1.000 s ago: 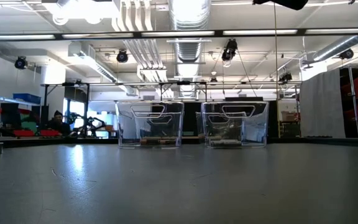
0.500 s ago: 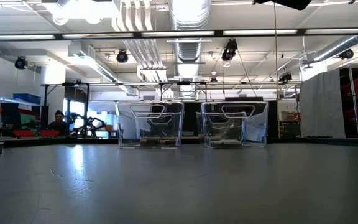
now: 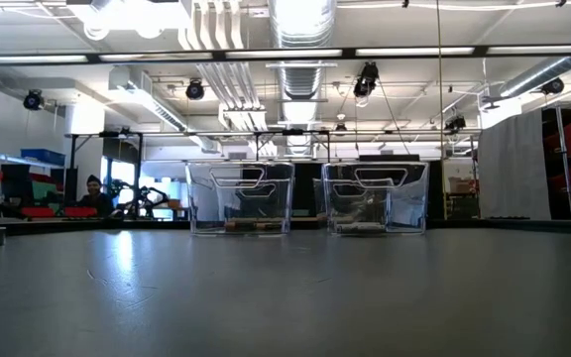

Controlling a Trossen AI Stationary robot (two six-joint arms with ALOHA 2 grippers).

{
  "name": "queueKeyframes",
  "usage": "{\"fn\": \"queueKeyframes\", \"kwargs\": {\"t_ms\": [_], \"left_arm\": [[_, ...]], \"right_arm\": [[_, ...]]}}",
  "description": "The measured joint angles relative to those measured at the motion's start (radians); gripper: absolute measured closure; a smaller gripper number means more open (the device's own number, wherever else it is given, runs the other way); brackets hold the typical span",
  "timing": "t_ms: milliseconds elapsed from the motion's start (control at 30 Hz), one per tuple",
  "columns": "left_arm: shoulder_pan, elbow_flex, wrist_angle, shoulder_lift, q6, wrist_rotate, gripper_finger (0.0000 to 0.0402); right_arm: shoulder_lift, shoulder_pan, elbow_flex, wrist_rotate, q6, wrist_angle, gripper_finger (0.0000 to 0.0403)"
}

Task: Sort batteries
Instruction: Put the black battery into the left transparent bin

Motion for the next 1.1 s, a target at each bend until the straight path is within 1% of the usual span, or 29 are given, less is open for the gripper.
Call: {"fn": "queueKeyframes", "kwargs": {"t_ms": [133,267,400,467,600,667,767,833,933,1000,1100], "left_arm": [[0.093,0.121,-0.059,-0.001,0.067,-0.134,0.0375],[0.221,0.239,-0.130,-0.001,0.137,-0.261,0.0374],[0.368,0.348,-0.133,-0.002,0.260,-0.341,0.0373],[0.441,0.399,-0.137,-0.002,0.317,-0.364,0.0373],[0.572,0.481,-0.144,-0.003,0.432,-0.386,0.0373],[0.638,0.518,-0.146,-0.003,0.494,-0.387,0.0372],[0.740,0.567,-0.146,-0.003,0.570,-0.388,0.0372],[0.814,0.602,-0.145,-0.003,0.608,-0.387,0.0372],[0.924,0.640,-0.135,-0.003,0.704,-0.365,0.0372],[0.997,0.648,-0.134,-0.003,0.771,-0.361,0.0372],[1.106,0.643,-0.117,-0.003,0.863,-0.332,0.0372]], "right_arm": [[-0.001,0.002,0.111,0.021,-0.053,-0.097,0.0184],[-0.001,0.002,0.200,0.025,-0.161,-0.153,0.0184],[-0.001,0.002,0.261,0.025,-0.265,-0.210,0.0184],[-0.001,0.002,0.281,0.024,-0.298,-0.251,0.0184],[-0.006,0.005,0.286,0.022,-0.327,-0.350,0.0184],[-0.023,0.013,0.260,0.021,-0.322,-0.378,0.0184],[-0.066,0.028,0.200,0.018,-0.310,-0.374,0.0184],[-0.098,0.036,0.163,0.018,-0.293,-0.372,0.0184],[-0.148,0.035,0.113,0.018,-0.254,-0.367,0.0184],[-0.181,0.035,0.086,0.023,-0.213,-0.363,0.0184],[-0.228,0.035,0.051,0.067,-0.143,-0.362,0.0184]]}}
